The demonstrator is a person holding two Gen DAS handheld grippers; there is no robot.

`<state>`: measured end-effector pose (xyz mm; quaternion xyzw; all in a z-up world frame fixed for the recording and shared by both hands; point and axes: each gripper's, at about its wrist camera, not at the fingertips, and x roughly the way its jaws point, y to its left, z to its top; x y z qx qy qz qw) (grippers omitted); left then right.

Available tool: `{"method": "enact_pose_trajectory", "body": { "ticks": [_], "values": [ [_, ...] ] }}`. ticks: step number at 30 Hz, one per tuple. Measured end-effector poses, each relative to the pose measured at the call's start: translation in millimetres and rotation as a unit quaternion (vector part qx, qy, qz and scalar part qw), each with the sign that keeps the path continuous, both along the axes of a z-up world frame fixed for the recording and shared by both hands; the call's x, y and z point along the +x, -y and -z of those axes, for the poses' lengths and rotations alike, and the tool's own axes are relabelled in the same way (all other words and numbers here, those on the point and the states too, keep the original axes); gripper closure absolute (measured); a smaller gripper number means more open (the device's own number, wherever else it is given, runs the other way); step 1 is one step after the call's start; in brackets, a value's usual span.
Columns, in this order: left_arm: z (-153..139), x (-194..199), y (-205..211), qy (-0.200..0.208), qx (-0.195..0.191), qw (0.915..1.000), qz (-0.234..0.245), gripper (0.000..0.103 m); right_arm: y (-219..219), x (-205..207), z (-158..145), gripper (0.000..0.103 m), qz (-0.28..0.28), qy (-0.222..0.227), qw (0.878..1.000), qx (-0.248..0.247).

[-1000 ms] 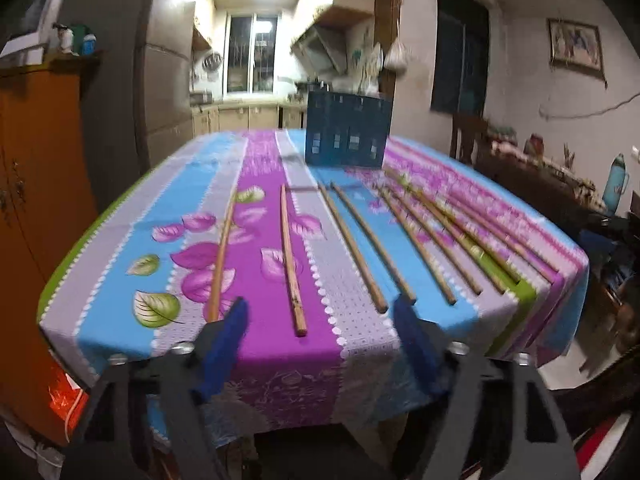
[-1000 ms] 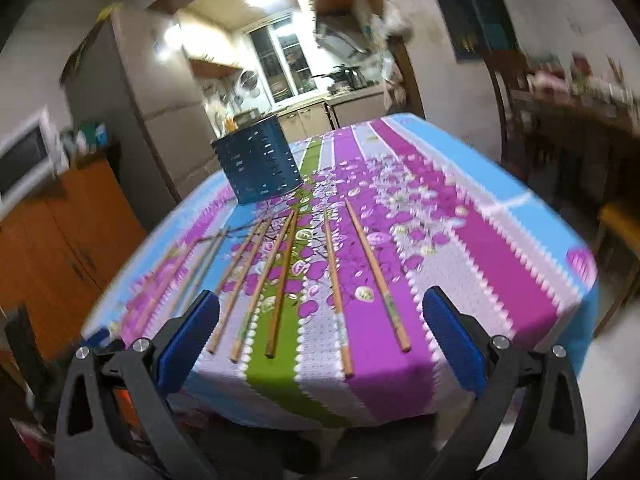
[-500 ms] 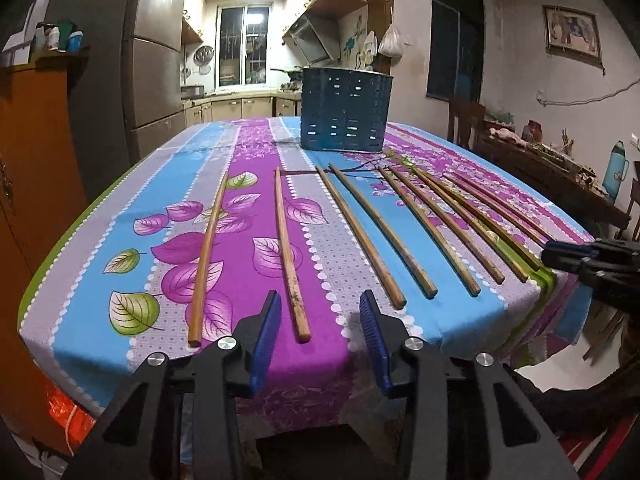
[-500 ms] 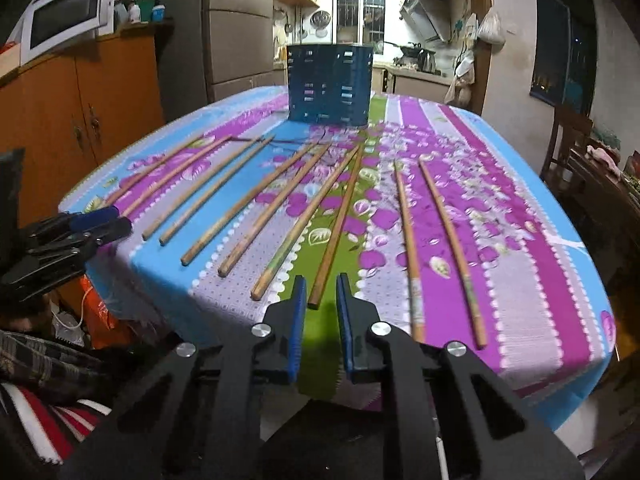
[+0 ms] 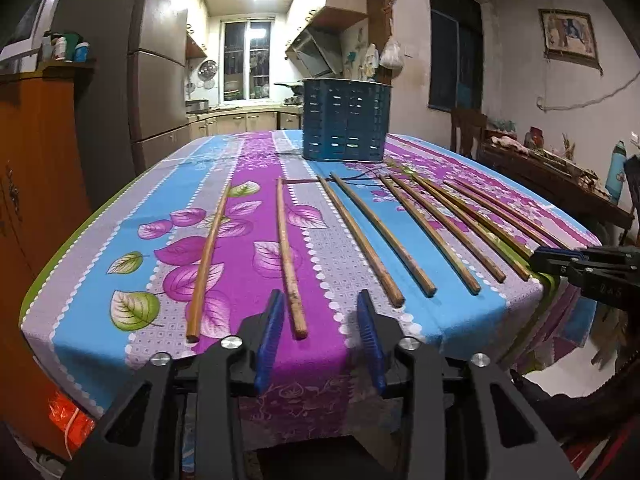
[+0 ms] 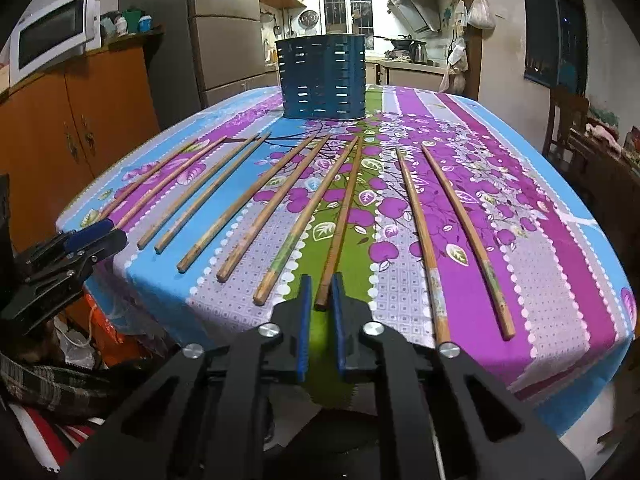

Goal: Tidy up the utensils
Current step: 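Lower the left gripper to one wooden chopstick while the right gripper lowers to another, then close the left gripper on its chopstick while the right gripper closes on another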

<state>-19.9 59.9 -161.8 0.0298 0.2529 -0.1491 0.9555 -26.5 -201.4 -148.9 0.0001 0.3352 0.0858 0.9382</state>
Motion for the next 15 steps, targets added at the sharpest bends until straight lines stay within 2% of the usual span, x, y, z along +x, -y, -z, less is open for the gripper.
{"method": "enact_pose_trajectory", "body": {
  "ticks": [2,7,8,15],
  "values": [
    [0.2,1.3,-4.7,0.000,-0.005,0.9999,-0.011,0.080,0.3,-1.5,0.5,0.097,0.004,0.004,1.000,0.004],
    [0.9,0.3,-4.1,0.006,0.008,0.9997,-0.023,0.088,-1.3,-3.2,1.5,0.097,0.014,0.015,1.000,0.005],
    [1.2,-0.1,-4.6,0.008,0.009,0.9996,-0.027,0.092,-1.3,-3.5,1.7,0.097,0.015,0.016,1.000,0.007],
    [0.6,-3.7,-8.9,0.017,0.004,0.9992,-0.036,0.096,-0.5,-8.7,-4.1,0.098,0.025,0.037,0.999,0.008]
  ]
}}
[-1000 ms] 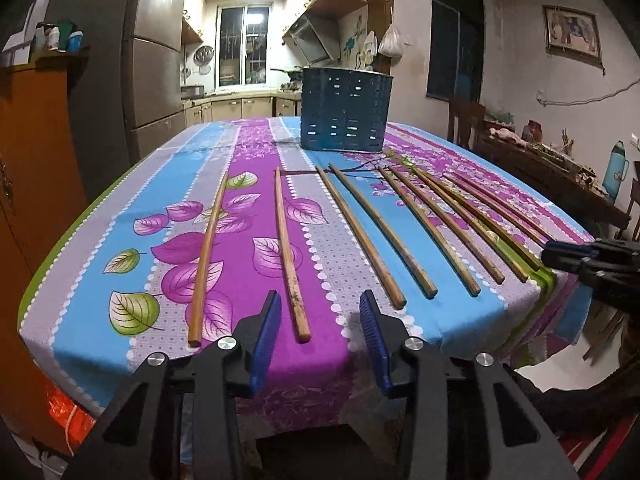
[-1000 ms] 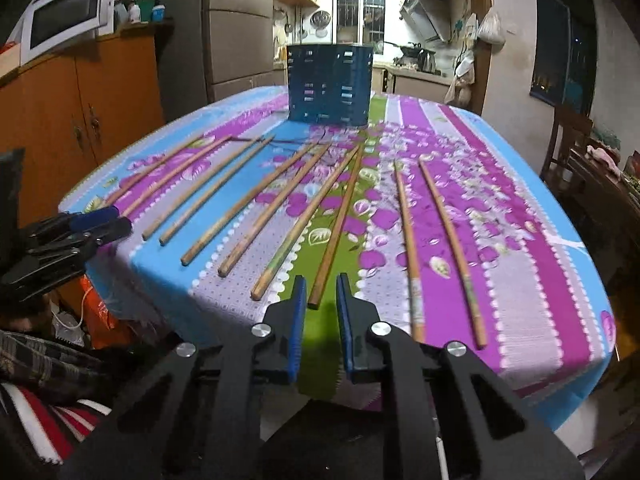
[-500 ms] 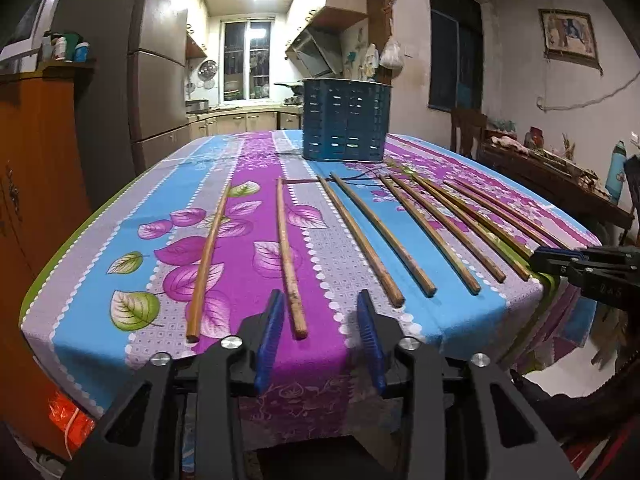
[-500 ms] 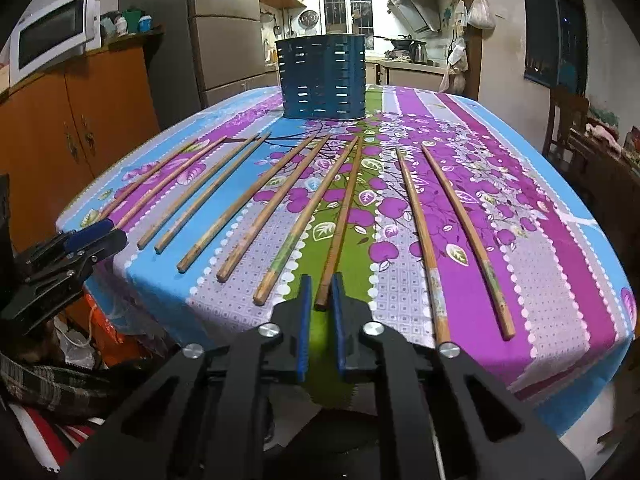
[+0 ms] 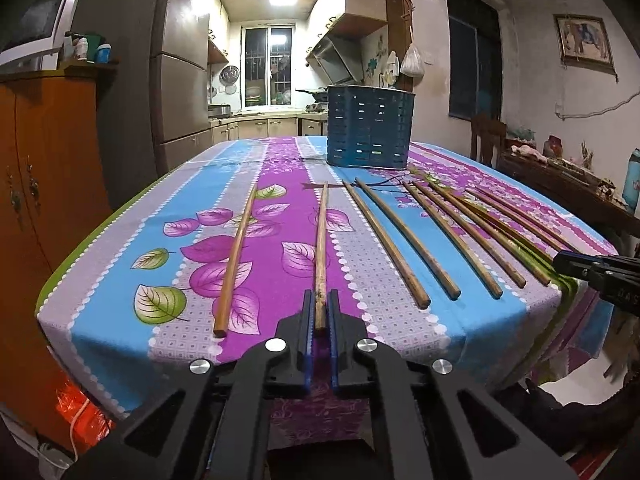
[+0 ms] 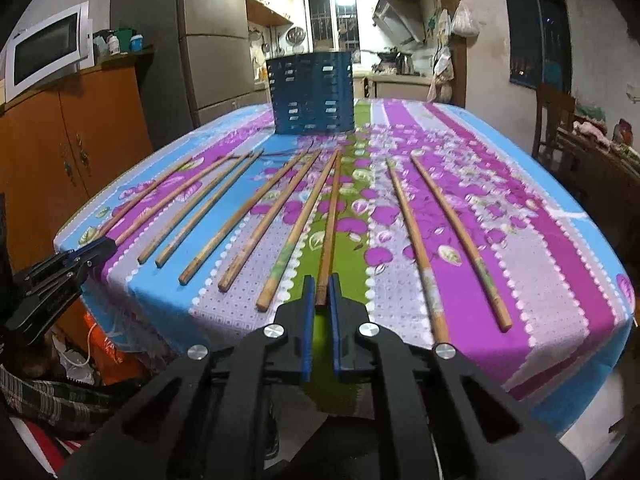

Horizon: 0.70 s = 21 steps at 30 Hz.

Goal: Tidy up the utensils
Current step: 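Close the left gripper on its chopstick while the right gripper closes on another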

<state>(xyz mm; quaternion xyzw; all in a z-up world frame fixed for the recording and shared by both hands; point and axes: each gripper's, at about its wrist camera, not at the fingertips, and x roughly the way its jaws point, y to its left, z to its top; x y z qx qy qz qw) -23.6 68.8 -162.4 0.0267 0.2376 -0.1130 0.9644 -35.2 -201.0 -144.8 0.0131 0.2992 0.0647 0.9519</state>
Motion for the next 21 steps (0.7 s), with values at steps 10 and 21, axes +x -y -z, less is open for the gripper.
{"method": "enact_pose_trajectory", "body": {
  "ticks": [10,21],
  "values": [
    [-26,-7,-9,0.041,0.007,0.9991,-0.007,0.096,6,-12,-35,0.098,0.003,0.076,0.997,-0.015],
    [-80,4,-10,0.084,-0.018,0.9962,0.012,0.096,17,4,-91,0.098,-0.001,0.151,0.988,-0.027]
  ]
}}
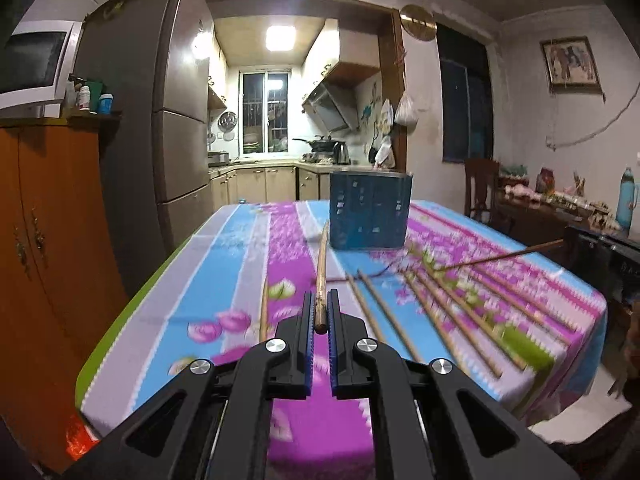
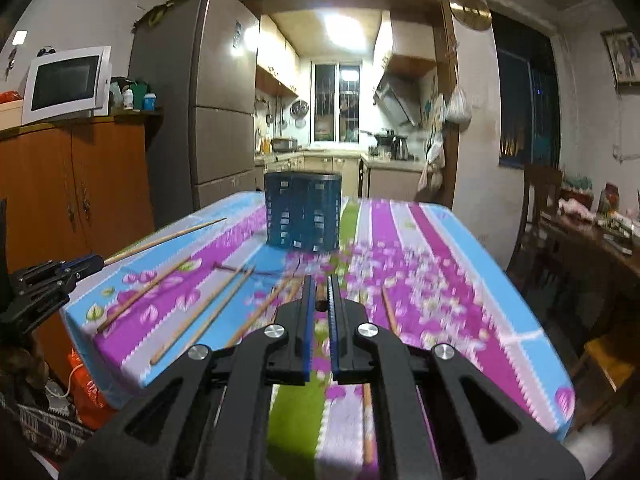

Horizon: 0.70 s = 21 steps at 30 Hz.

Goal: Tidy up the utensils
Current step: 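Close the left gripper on its chopstick while the right gripper closes on another, then lift the left gripper's chopstick toward the blue holder while the right gripper carries its own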

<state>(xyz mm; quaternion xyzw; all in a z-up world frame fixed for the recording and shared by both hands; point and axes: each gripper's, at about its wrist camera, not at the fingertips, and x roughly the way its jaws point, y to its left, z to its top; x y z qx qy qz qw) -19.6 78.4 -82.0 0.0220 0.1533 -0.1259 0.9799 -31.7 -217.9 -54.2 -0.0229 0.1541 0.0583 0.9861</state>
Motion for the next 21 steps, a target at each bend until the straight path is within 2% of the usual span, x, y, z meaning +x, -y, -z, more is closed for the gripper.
{"method": "enact_pose_trajectory", "body": {
  "ticks": [3,9,16,21],
  "values": [
    [-17,8,-1,0.005,-0.014,0.9999,0.006,0.096,2,5,-11,0.098,0.000,0.012,1.000,-0.008],
    [-42,21,1,0.013,-0.017,0.9997,0.012,0.096,6,16,-29,0.098,0.000,0.028,0.999,-0.016],
    [-59,40,-5,-0.021,-0.027,0.9991,0.025,0.096,9,26,-41,0.098,-0.007,0.040,0.999,-0.025],
    [-83,56,-10,-0.029,-0.024,0.9985,0.040,0.096,9,40,-55,0.098,-0.027,0.050,0.998,-0.025]
  ]
}}
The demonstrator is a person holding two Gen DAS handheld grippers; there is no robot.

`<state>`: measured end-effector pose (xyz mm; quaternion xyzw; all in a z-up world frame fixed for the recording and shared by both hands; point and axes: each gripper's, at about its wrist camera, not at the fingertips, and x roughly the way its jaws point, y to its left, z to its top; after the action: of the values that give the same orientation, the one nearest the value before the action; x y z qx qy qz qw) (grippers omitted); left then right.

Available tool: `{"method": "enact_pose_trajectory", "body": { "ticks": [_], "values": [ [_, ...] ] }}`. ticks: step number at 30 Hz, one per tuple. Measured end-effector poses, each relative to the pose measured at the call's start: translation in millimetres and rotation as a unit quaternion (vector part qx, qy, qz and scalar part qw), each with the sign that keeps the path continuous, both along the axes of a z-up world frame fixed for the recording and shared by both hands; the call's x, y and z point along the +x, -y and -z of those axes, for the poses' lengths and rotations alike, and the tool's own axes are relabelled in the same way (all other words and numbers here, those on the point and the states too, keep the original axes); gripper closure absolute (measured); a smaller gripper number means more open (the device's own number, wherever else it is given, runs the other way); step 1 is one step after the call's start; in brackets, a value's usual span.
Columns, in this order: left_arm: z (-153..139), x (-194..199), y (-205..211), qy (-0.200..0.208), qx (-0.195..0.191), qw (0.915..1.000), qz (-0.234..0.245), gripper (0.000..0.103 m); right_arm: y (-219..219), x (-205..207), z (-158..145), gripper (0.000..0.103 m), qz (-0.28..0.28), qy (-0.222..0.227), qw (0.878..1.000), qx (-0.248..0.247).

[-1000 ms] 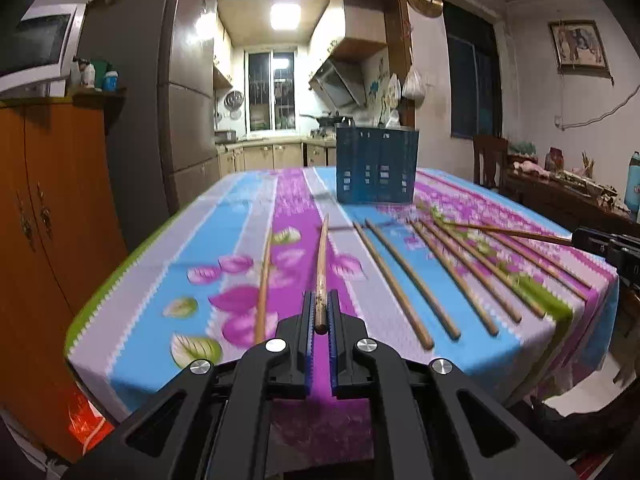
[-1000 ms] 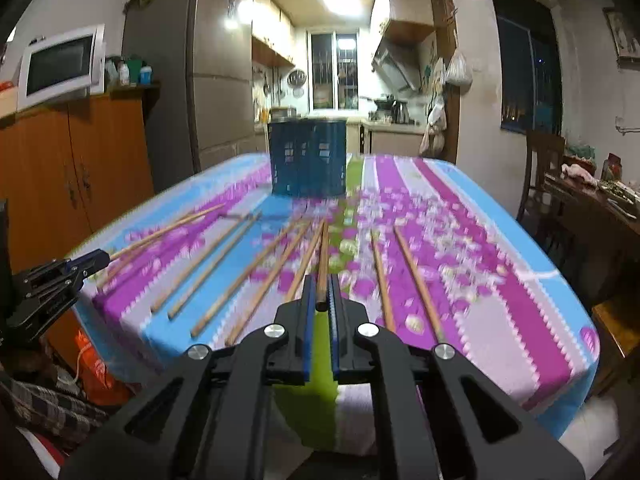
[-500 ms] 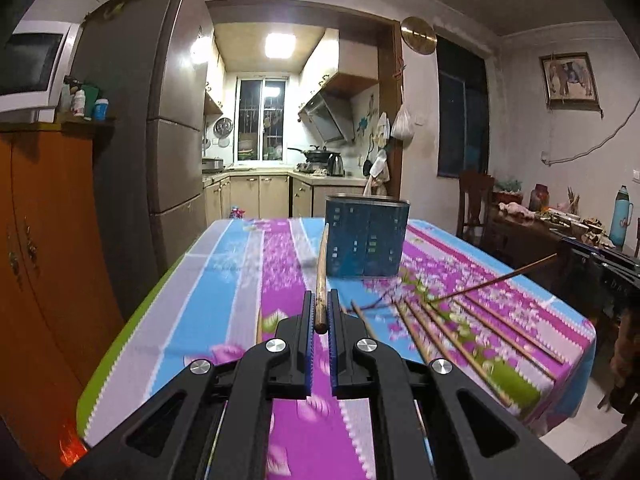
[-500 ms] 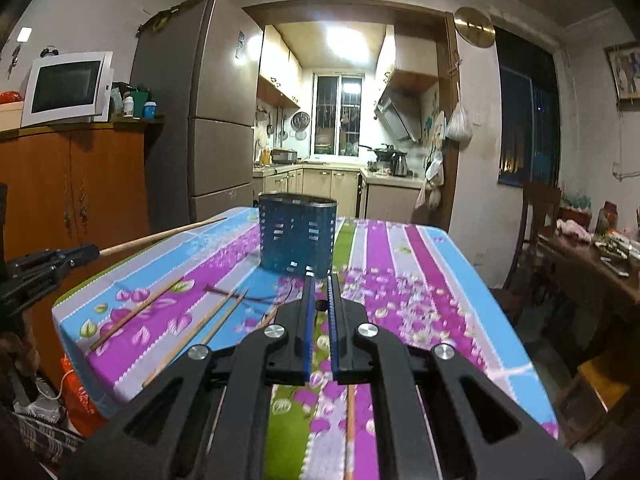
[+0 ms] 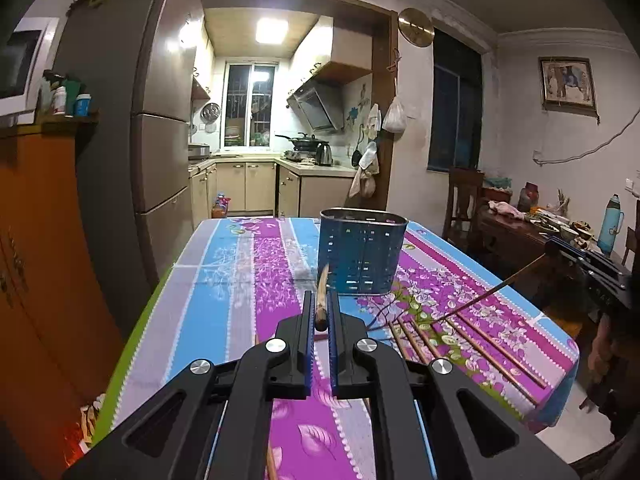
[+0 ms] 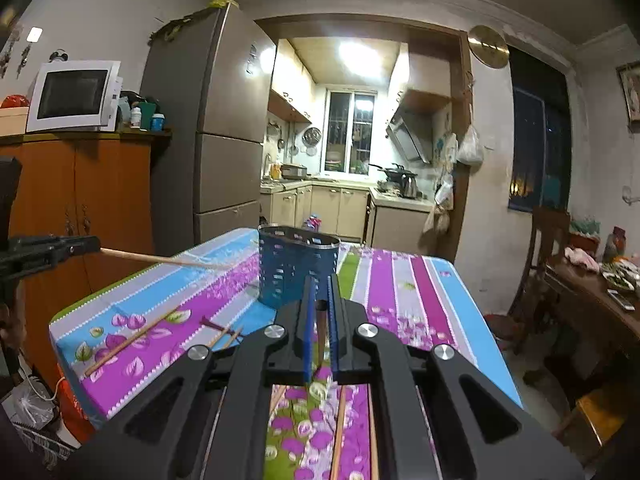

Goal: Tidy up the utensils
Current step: 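Lift the left gripper's chopstick toward the blue holder while the right gripper carries its own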

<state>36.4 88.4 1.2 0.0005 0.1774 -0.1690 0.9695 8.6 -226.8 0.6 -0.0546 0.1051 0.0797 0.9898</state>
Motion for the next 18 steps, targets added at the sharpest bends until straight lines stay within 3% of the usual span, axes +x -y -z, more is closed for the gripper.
{"method": "enact_pose_trajectory", "body": {
  "ticks": [10,18],
  "values": [
    [-43,16,4,0.024,-0.012,0.9992,0.031,0.096,6,24,-35,0.098,-0.023,0.024,0.999,0.010],
    [-62,29,9,0.029,-0.011,0.9984,0.047,0.096,7,35,-45,0.098,-0.040,0.018,0.999,0.023]
  ]
}}
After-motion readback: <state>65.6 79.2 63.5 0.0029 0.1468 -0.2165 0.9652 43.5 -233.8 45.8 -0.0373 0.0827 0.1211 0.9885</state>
